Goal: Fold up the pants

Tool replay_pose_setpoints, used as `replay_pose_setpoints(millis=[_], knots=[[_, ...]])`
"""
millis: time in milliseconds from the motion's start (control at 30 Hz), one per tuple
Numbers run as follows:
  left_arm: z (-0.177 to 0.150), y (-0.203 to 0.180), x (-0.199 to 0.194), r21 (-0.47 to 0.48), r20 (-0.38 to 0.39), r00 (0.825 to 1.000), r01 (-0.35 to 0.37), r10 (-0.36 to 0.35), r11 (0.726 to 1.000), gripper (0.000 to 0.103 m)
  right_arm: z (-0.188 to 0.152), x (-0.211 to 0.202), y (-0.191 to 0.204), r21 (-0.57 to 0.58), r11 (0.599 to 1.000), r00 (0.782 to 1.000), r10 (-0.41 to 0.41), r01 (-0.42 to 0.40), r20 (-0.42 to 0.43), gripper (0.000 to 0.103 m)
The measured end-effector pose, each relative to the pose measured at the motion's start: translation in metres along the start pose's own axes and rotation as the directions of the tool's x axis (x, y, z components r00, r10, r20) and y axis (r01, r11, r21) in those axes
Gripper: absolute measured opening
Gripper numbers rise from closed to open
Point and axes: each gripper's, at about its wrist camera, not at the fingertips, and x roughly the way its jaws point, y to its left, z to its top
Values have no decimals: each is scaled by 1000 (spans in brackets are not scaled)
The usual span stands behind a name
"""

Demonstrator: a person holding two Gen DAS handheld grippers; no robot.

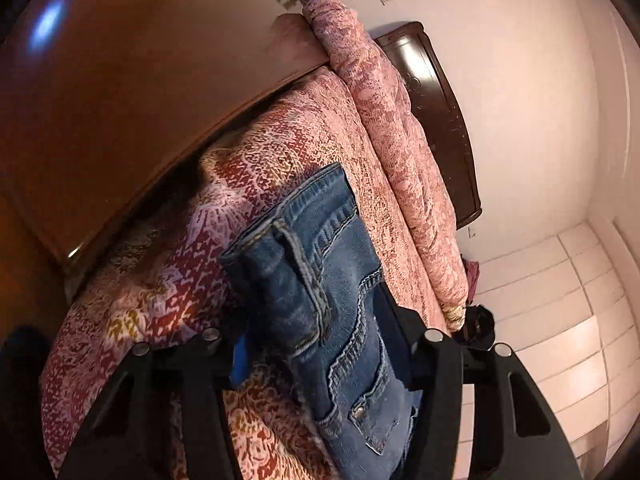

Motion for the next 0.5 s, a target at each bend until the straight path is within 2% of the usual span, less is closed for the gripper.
replay_pose_setpoints(millis=[67, 100, 133, 167, 300, 400, 500], knots=[[1, -3, -1, 19, 12, 1000, 6, -6, 1000, 54, 0, 0, 0, 0, 1000, 1000, 1, -1, 0, 15], [2, -1, -2, 12, 21, 1000, 16, -16, 1000, 36, 0, 0, 0, 0, 1000, 1000, 1, -1, 0, 15], [2, 0, -4, 4, 28, 999, 15, -15, 1000, 24, 0, 0, 0, 0, 1000, 1000, 1, -1, 1, 15], [4, 3, -5, -4, 33, 999, 20, -20, 1000, 18, 0, 0, 0, 0, 1000, 1000, 1, -1, 1, 15], [7, -7, -5, 38, 34, 999, 29, -30, 999, 15, 1, -1, -1, 5, 1000, 1000, 4, -4, -4, 15], [8, -33, -12, 140, 47, 998, 27, -34, 990, 14, 2, -1, -3, 10, 1000, 1000, 12, -12, -4, 15], [2, -69, -24, 259, 55, 996, 49, -65, 965, 14, 2, -1, -6, 22, 999, 1000, 28, -28, -3, 15]])
